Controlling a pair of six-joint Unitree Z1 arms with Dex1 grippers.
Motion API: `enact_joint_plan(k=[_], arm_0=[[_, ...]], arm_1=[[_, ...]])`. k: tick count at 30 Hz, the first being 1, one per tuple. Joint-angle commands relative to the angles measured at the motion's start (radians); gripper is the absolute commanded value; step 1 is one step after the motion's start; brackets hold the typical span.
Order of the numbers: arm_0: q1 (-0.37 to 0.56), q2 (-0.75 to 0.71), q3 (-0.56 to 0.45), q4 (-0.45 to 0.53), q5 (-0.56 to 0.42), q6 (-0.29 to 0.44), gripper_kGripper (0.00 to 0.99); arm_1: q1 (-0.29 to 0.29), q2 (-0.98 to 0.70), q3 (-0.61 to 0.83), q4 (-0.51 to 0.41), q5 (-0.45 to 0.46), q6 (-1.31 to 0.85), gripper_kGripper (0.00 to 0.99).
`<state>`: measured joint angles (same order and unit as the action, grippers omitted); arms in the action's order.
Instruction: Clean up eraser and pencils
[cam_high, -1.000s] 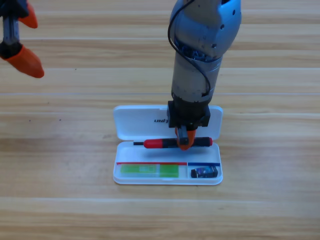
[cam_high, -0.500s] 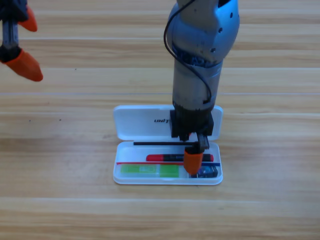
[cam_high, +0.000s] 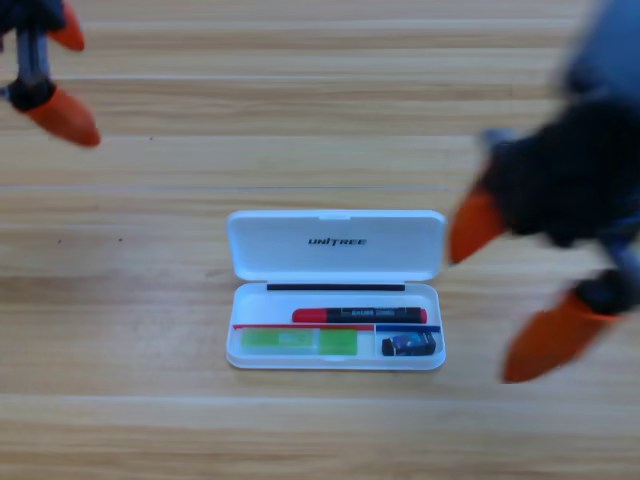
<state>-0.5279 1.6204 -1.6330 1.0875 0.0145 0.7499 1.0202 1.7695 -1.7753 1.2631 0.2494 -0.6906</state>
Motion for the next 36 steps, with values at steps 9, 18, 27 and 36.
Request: enact_joint_plan(k=[9,18,27,36], arm_0=[[0.338,0.168,-0.007,-0.419,-0.277,-0.086,0.99],[0.348,0.308,0.122,-0.623,-0.398,-0.187,0.988],[0.269,0.335,0.242,-0.64,-0.521,-0.064,0.874],[0.132,0.355,0.288,-0.641,-0.492,0.016,0.719]], arm_1=[[-0.1,-0.395,0.392,-0.366,0.149,0.198,0.904],[-0.108,-0.443,0.441,-0.393,0.191,0.198,0.954],[-0.108,-0.464,0.461,-0.406,0.174,0.197,0.954],[-0.108,-0.475,0.467,-0.419,0.159,0.198,0.954]])
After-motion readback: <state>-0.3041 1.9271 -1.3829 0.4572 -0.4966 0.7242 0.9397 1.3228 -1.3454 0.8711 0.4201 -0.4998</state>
